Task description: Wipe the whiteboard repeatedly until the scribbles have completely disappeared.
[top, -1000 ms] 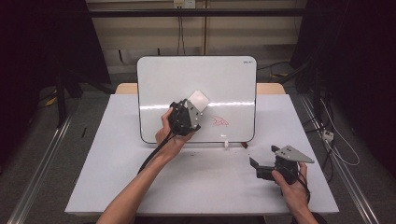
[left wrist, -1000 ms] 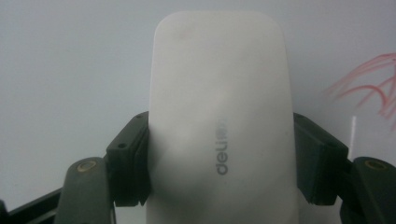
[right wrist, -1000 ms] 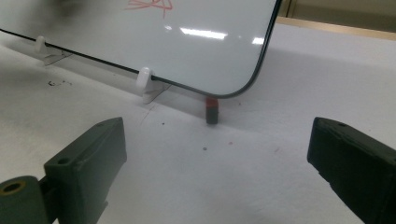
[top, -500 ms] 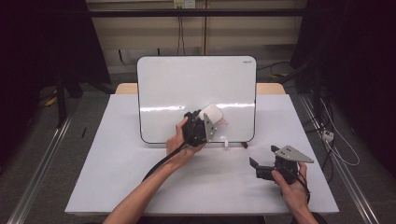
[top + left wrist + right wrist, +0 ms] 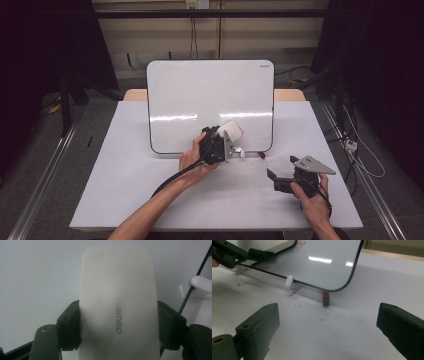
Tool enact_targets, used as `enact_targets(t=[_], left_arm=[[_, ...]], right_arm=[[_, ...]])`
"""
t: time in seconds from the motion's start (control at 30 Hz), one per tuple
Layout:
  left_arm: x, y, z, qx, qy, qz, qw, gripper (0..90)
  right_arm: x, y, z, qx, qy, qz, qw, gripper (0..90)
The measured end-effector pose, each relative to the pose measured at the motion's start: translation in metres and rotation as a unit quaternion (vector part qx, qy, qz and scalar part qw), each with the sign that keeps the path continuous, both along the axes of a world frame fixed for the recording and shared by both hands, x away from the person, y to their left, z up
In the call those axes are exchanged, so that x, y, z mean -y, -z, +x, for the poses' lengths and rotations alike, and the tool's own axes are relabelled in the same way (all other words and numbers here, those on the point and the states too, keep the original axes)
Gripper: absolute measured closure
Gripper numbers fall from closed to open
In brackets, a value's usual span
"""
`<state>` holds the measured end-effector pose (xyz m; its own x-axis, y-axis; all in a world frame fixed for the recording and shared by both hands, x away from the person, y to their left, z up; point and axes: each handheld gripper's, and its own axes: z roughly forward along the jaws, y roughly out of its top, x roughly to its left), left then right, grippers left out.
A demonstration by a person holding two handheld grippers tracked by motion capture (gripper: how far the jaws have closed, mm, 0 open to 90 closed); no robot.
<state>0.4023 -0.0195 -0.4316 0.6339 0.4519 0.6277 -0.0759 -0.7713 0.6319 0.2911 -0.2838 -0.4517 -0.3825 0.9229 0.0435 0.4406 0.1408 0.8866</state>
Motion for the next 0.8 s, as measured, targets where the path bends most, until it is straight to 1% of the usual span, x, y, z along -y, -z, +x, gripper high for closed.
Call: enact_targets(t=[0.07, 0.1, 0.23, 0.3, 0.4, 0.43, 0.47, 0.5, 0.53, 0.63, 0.7, 0.8], left_arm=[[0.001, -0.006, 0.006, -0.003, -0.008, -0.008, 0.9999, 31.1], [0.000, -0.011, 0.010, -0.004, -0.014, -0.017, 0.9998, 31.1], [0.000, -0.027, 0.024, -0.003, -0.030, -0.033, 0.9990, 31.1], [0.000, -0.034, 0.031, -0.006, -0.040, -0.044, 0.9982, 31.1], [0.001, -0.041, 0.037, -0.007, -0.046, -0.069, 0.9965, 31.1], [0.001, -0.041, 0.038, -0.007, -0.048, -0.070, 0.9964, 31.1], [0.002, -0.040, 0.038, -0.004, -0.050, -0.074, 0.9960, 31.1], [0.002, -0.039, 0.038, 0.004, -0.049, -0.075, 0.9960, 31.1], [0.002, -0.037, 0.037, 0.008, -0.048, -0.081, 0.9955, 31.1], [0.002, -0.035, 0.035, 0.015, -0.048, -0.087, 0.9950, 31.1], [0.003, -0.033, 0.035, 0.018, -0.043, -0.088, 0.9950, 31.2], [0.007, -0.029, 0.032, 0.022, -0.034, -0.080, 0.9960, 31.1]], right_arm=[[0.000, 0.000, 0.000, 0.000, 0.001, 0.000, 1.0000, 4.6], [0.000, 0.000, 0.000, -0.001, 0.001, 0.002, 1.0000, 4.6], [0.000, 0.000, 0.000, 0.002, -0.001, 0.000, 1.0000, 4.6], [0.000, 0.000, -0.001, 0.000, 0.000, 0.001, 1.0000, 4.5], [0.000, 0.000, 0.000, 0.001, 0.000, 0.001, 1.0000, 4.6], [0.000, 0.000, 0.000, 0.000, 0.000, 0.001, 1.0000, 4.6], [0.000, 0.000, -0.001, -0.001, 0.001, 0.003, 1.0000, 4.6], [0.000, 0.000, -0.001, -0.001, 0.001, 0.003, 1.0000, 4.6], [0.000, 0.000, -0.001, -0.001, 0.000, 0.002, 1.0000, 4.6], [0.001, 0.000, -0.001, 0.000, 0.001, 0.003, 1.0000, 4.6], [0.000, 0.000, -0.001, 0.001, 0.000, 0.002, 1.0000, 4.6], [0.000, 0.000, -0.001, 0.001, 0.000, 0.000, 1.0000, 4.6]])
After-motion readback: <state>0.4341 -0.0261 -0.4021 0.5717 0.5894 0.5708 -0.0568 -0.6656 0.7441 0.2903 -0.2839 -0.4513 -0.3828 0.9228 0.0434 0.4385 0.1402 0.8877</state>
